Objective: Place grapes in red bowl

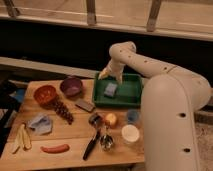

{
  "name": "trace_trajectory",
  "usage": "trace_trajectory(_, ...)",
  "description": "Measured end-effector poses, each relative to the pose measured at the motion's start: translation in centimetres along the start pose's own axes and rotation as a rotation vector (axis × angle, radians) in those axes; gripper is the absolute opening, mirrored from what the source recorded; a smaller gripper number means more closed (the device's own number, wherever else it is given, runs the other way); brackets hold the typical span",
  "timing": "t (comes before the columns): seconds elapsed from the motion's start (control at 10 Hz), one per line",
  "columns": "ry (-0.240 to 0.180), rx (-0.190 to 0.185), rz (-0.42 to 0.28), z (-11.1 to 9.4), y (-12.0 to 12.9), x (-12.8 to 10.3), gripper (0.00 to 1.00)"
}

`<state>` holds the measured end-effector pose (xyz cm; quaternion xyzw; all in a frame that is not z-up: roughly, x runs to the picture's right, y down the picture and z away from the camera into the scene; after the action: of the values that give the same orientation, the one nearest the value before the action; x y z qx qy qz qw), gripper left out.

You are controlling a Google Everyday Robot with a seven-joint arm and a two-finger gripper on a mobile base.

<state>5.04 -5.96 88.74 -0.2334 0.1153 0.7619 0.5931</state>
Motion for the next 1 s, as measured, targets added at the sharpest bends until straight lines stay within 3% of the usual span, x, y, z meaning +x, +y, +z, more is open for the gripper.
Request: trace_trajectory(1.0,0.0,0.0,0.0,0.0,0.0,0.0,0.8)
